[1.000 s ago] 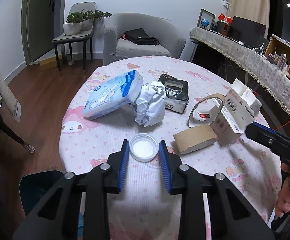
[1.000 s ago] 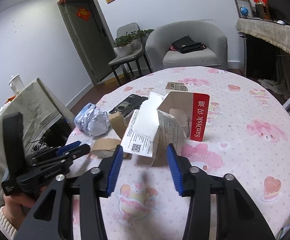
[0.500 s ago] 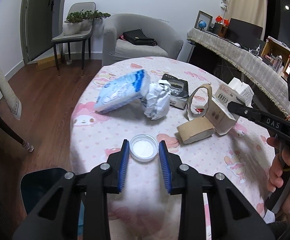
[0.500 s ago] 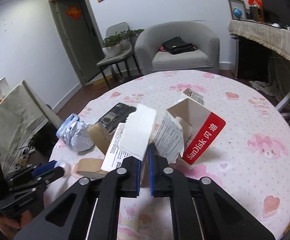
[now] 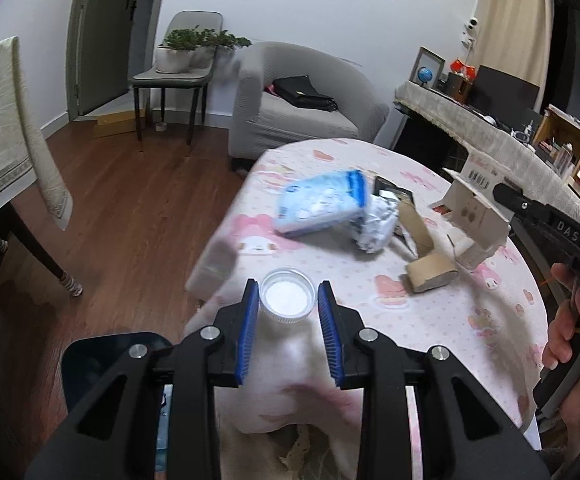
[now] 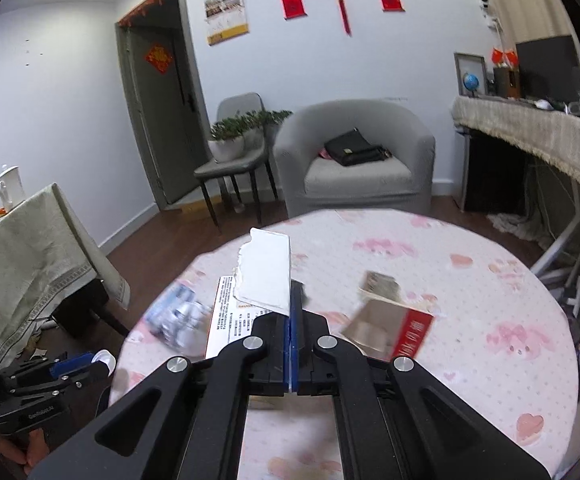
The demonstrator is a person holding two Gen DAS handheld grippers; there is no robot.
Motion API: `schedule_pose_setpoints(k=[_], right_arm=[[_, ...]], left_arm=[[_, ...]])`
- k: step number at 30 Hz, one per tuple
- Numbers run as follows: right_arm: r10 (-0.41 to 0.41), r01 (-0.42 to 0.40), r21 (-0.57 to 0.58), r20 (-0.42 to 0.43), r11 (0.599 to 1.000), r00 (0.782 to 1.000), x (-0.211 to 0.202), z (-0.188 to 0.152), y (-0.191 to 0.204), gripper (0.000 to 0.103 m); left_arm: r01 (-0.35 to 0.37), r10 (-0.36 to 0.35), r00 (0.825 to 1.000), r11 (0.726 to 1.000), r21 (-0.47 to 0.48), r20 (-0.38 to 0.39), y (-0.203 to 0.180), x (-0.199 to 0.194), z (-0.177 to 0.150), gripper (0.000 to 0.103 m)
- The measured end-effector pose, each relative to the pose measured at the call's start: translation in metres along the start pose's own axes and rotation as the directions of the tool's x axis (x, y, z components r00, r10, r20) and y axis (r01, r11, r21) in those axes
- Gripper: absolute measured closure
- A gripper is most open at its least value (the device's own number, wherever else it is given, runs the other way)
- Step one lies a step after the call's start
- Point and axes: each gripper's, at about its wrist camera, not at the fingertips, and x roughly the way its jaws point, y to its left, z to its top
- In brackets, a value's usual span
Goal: Collect trash
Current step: 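Carry the card and lid to the teal bin and release them inside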
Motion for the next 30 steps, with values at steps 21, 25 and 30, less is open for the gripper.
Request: schedule_pose_setpoints(k=[21, 25, 30], right_arm=[[0.181, -0.177, -0.1, 0.036, 0.979, 0.983, 0.012, -0.002, 0.11, 0.103], [0.218, -0.216, -0.123, 0.001, 0.969, 0.976, 0.021, -0.009, 0.139, 0.103], [0.249, -0.255, -0.144, -0.055, 0.956, 0.967, 0.034, -0.019, 0.169, 0.103]], left_arm=[[-0.141, 0.141, 0.99, 0.986, -0.089, -0.012, 0.1, -0.036, -0.022, 0.071], [-0.178, 0.173, 0.983, 0.978, -0.108, -0.056, 0.121, -0.035, -0.035, 0.071], [-0.205, 0.193, 0.976, 0.97, -0.131, -0.096, 0.145, -0.034, -0.05, 0.071]])
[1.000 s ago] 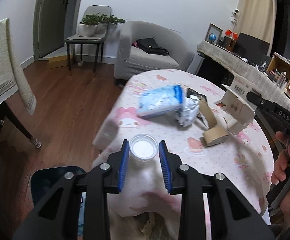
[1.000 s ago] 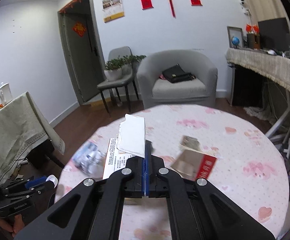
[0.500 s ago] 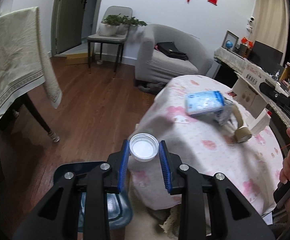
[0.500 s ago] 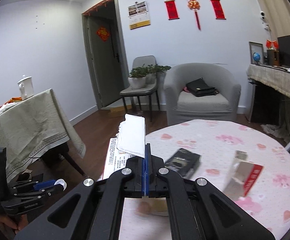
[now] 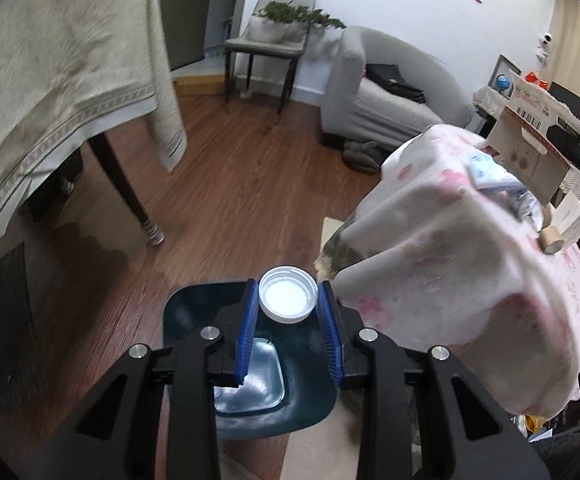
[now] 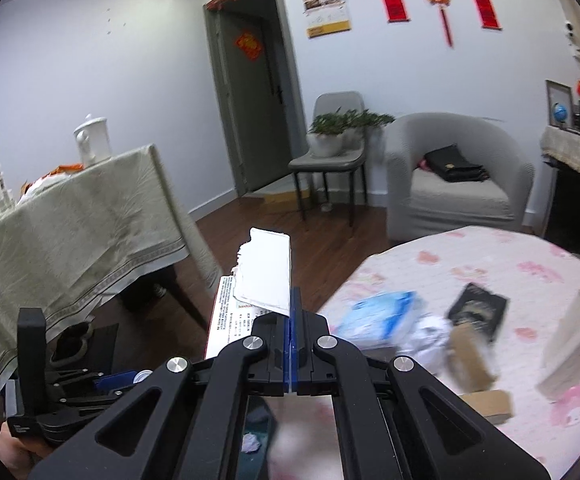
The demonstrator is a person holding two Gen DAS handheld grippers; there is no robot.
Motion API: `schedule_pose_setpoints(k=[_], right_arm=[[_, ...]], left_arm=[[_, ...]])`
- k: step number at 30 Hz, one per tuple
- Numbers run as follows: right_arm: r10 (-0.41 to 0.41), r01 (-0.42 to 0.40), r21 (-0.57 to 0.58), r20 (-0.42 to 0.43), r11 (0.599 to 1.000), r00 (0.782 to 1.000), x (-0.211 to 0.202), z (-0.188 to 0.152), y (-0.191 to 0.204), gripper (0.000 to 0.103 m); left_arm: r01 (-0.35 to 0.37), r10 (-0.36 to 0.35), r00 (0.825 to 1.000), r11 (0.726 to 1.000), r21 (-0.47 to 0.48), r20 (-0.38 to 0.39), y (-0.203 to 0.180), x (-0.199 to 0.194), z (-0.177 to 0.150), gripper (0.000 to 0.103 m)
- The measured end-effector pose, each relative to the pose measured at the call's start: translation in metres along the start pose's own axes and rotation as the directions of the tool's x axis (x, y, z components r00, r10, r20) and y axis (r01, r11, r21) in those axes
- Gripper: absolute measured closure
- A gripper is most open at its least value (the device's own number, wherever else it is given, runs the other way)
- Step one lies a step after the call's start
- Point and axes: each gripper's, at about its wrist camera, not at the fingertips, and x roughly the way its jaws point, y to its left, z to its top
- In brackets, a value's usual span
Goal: Collect trash
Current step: 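Carry the card and lid to the teal bin and release them inside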
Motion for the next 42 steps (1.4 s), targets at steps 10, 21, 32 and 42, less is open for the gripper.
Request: schedule_pose_setpoints(k=[10, 21, 32, 42], right_arm=[[0.041, -0.043, -0.025, -0.102, 0.999, 0.994, 0.036, -0.013, 0.035, 0.103], [0.047, -0.057, -0.048, -0.2, 0.997, 0.979, 0.066, -0.03, 0.058, 0.103], [0.092, -0.123, -0.066, -0.352, 0.99, 0.931, 0.103, -0.056, 0.086, 0.103], [0.089, -0.14, -0.089, -0.429, 0.986, 0.899, 0.123, -0.076, 0.106, 0.103]], left_arm=[[-0.034, 0.031, 0.997, 0.999, -0.039, -0.073, 0.033, 0.018, -0.021, 0.071], [-0.052, 0.044, 0.984, 0.998, -0.043, -0.171, 0.047, 0.04, -0.04, 0.071], [-0.06, 0.044, 0.977, 0.996, -0.07, -0.21, 0.064, 0.043, -0.048, 0.062], [-0.058, 0.044, 0.988, 0.994, -0.09, -0.151, 0.072, 0.02, -0.04, 0.061]])
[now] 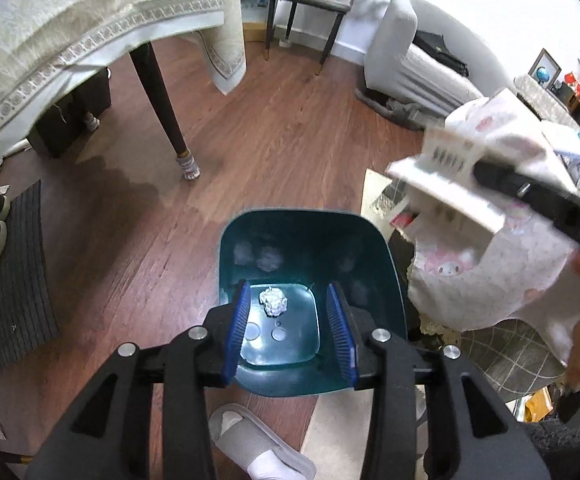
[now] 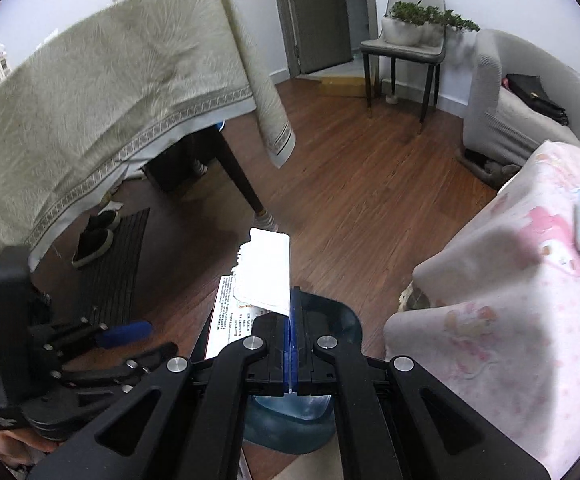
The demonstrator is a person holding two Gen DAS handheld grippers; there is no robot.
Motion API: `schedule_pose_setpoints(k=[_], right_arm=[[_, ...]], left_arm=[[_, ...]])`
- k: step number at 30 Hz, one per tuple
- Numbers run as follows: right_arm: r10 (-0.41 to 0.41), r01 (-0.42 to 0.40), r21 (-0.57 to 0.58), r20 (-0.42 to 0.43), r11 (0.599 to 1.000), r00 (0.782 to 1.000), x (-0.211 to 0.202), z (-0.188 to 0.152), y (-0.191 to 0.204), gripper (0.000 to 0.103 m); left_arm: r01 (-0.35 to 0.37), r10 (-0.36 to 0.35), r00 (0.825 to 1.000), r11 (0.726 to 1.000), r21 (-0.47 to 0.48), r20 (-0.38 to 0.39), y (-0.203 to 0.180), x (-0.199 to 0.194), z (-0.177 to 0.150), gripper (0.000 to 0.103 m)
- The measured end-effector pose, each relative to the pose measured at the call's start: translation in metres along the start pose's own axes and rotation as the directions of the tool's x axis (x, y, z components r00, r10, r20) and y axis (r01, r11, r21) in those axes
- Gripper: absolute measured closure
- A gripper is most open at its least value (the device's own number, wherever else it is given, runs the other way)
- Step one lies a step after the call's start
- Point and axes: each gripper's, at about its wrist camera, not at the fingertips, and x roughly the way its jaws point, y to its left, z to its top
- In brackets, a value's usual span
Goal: Collect trash
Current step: 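Carry the card and lid to the teal bin and release them inside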
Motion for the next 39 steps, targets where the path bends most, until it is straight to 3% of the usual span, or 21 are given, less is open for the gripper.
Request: schedule_pose_setpoints(k=[19, 28, 29, 31, 32, 33, 39], right_arm=[[-0.037, 0.026, -0.074, -0.158, 0.997, 0.987, 0.053, -0.024, 0.022, 0.103], [-0.084, 0.051, -0.119, -0.294, 0.992, 0.952, 0.08, -0.045, 0.022, 0.102], [-0.09, 0.055, -0.124, -0.304, 0.991, 0.948, 0.081, -0.048, 0.022, 0.098], [-0.107, 0.066, -0.138, -0.319, 0.988, 0.942, 0.082, -0.051, 0.022, 0.075], [-0.108, 0.066, -0.139, -0.32, 0.988, 0.941, 0.082, -0.052, 0.022, 0.056], [-0.105, 0.064, -0.137, -0.319, 0.988, 0.942, 0.081, -0.052, 0.022, 0.052], [-0.082, 0.044, -0.133, -0.289, 0.99, 0.954, 0.07, -0.048, 0.019, 0.052]], left_arm=[[0.011, -0.008, 0.987, 1.0, -0.017, 0.163, 0.005, -0.059, 0.02, 0.061], [0.038, -0.032, 0.977, 0.999, -0.023, 0.212, 0.004, -0.08, 0.026, 0.062], [0.038, -0.033, 0.976, 0.999, -0.022, 0.213, 0.003, -0.08, 0.026, 0.062], [0.041, -0.036, 0.976, 0.999, -0.02, 0.217, 0.001, -0.082, 0.027, 0.062], [0.042, -0.037, 0.975, 0.999, -0.019, 0.22, 0.001, -0.083, 0.027, 0.062], [0.042, -0.037, 0.974, 0.999, -0.017, 0.222, -0.001, -0.084, 0.027, 0.062], [0.043, -0.04, 0.971, 0.999, -0.008, 0.237, -0.008, -0.089, 0.03, 0.062]])
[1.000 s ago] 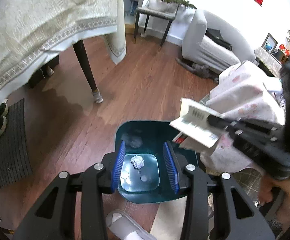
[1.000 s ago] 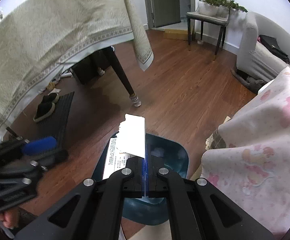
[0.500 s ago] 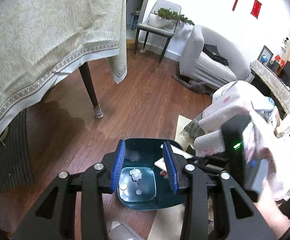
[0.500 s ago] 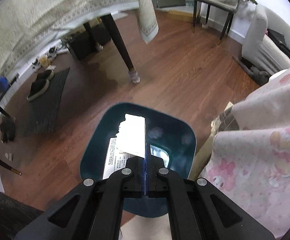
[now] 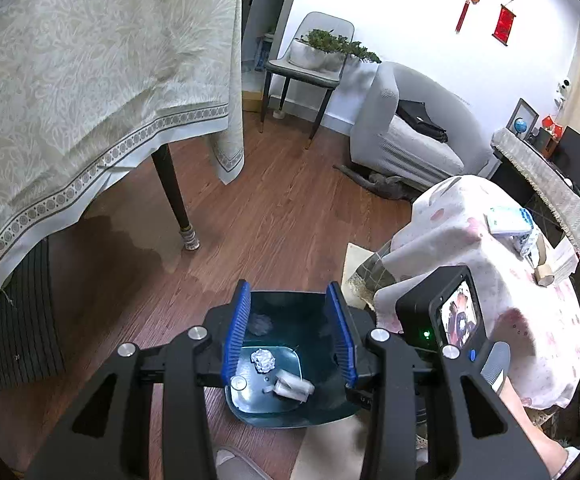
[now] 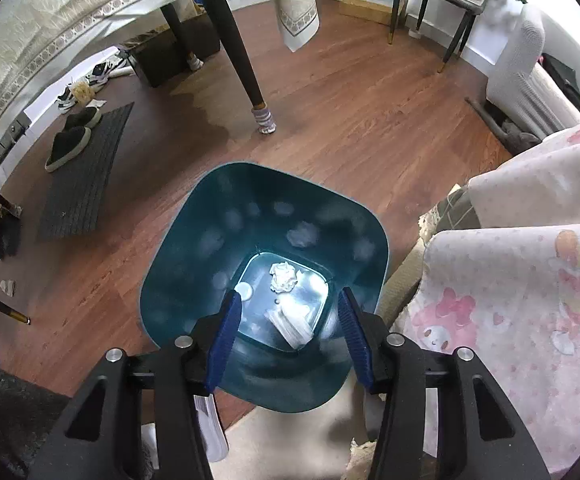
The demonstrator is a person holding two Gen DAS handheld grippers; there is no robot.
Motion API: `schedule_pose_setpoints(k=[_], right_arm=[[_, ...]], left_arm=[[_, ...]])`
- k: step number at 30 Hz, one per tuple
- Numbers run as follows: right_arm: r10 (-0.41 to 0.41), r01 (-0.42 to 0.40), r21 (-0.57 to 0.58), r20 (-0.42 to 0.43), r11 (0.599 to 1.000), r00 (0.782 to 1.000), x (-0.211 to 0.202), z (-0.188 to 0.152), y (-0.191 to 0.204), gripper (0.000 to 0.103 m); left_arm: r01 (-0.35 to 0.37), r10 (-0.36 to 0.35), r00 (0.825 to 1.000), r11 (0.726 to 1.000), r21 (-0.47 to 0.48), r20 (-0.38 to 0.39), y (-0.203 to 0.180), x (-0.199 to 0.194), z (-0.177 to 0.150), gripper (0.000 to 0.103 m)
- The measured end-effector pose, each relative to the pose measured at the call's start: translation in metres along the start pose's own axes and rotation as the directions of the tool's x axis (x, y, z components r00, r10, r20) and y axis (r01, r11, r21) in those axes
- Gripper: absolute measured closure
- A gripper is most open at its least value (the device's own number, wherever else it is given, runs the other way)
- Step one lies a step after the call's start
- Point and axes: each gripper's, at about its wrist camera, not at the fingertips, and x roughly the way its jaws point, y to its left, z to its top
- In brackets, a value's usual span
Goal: Collect trash
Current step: 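Carry the card and lid to the teal bin and release them inside, then move both open tools back over the table toward the remaining items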
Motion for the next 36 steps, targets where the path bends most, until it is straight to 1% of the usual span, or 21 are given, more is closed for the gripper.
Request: schedule_pose_setpoints(k=[5, 10, 12, 14, 18, 19, 23, 27, 32, 36], right_arm=[[0.034, -0.034, -0.003, 0.056, 0.999, 0.998, -0.021, 0.002, -0.004, 0.052], [0.068, -0.067, -0.012, 0.144, 0.998, 0.987, -0.051, 0.003, -0.008, 0.052], [0.08, -0.078, -0.015, 0.189, 0.997, 0.979, -0.066, 0.004, -0.01, 0.052], [0.087, -0.085, -0.017, 0.245, 0.996, 0.966, -0.084, 0.004, -0.015, 0.052], [0.088, -0.089, -0.014, 0.347, 0.996, 0.934, -0.117, 0.002, -0.028, 0.052], [0.082, -0.084, -0.013, 0.374, 0.996, 0.924, -0.126, 0.001, -0.032, 0.052], [0.037, -0.044, 0.007, 0.441, 0.999, 0.897, -0.151, -0.006, -0.046, 0.052], [-0.003, -0.025, 0.049, 0.49, 0.998, 0.872, -0.171, -0.015, -0.066, 0.052], [-0.062, 0.003, 0.114, 0.52, 0.993, 0.852, -0.189, -0.033, -0.098, 0.052], [-0.105, 0.023, 0.159, 0.528, 0.987, 0.843, -0.2, -0.051, -0.124, 0.051]], left_arm=[[0.006, -0.006, 1.0, 1.0, 0.005, 0.017, -0.008, -0.003, 0.005, 0.061], [0.013, -0.014, 0.999, 1.0, 0.018, 0.036, -0.021, -0.007, 0.011, 0.059], [0.011, -0.012, 0.999, 1.0, 0.026, 0.042, -0.027, -0.008, 0.013, 0.058], [0.013, -0.014, 0.999, 0.999, 0.03, 0.047, -0.032, -0.008, 0.014, 0.057], [0.018, -0.02, 0.998, 0.999, 0.039, 0.056, -0.042, -0.008, 0.018, 0.056], [0.019, -0.021, 0.998, 0.999, 0.043, 0.06, -0.046, -0.008, 0.019, 0.055], [0.024, -0.028, 0.997, 0.998, 0.055, 0.069, -0.059, -0.007, 0.022, 0.053], [0.039, -0.044, 0.996, 0.997, 0.065, 0.077, -0.072, -0.006, 0.026, 0.051], [0.067, -0.074, 0.994, 0.994, 0.091, 0.079, -0.102, 0.0, 0.026, 0.045], [0.101, -0.109, 0.992, 0.989, 0.111, 0.07, -0.126, 0.01, 0.023, 0.04]])
